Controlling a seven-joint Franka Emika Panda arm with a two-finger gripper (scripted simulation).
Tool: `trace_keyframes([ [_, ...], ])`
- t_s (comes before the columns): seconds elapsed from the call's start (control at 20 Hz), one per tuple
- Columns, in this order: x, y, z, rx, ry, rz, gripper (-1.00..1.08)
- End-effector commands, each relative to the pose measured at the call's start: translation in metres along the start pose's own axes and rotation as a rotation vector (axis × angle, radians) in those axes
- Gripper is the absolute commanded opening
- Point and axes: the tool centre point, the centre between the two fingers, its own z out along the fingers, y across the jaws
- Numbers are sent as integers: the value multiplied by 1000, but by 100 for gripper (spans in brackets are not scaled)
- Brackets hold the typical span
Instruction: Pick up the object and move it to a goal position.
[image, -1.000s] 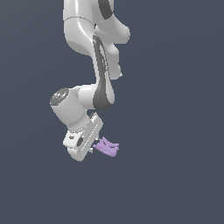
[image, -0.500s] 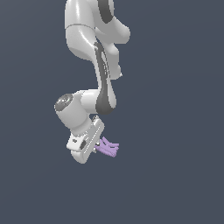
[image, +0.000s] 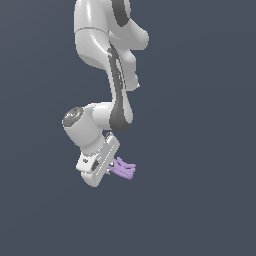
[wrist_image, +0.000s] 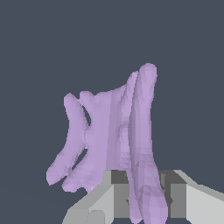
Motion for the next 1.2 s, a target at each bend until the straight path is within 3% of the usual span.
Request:
trace_keyframes([
  [0.0,0,0,-2,0,0,0,-100],
  [0.55,8,-12,-48,0,-2,0,-100],
  [1.15,29,-38,-165,0,-3,-1,-100],
])
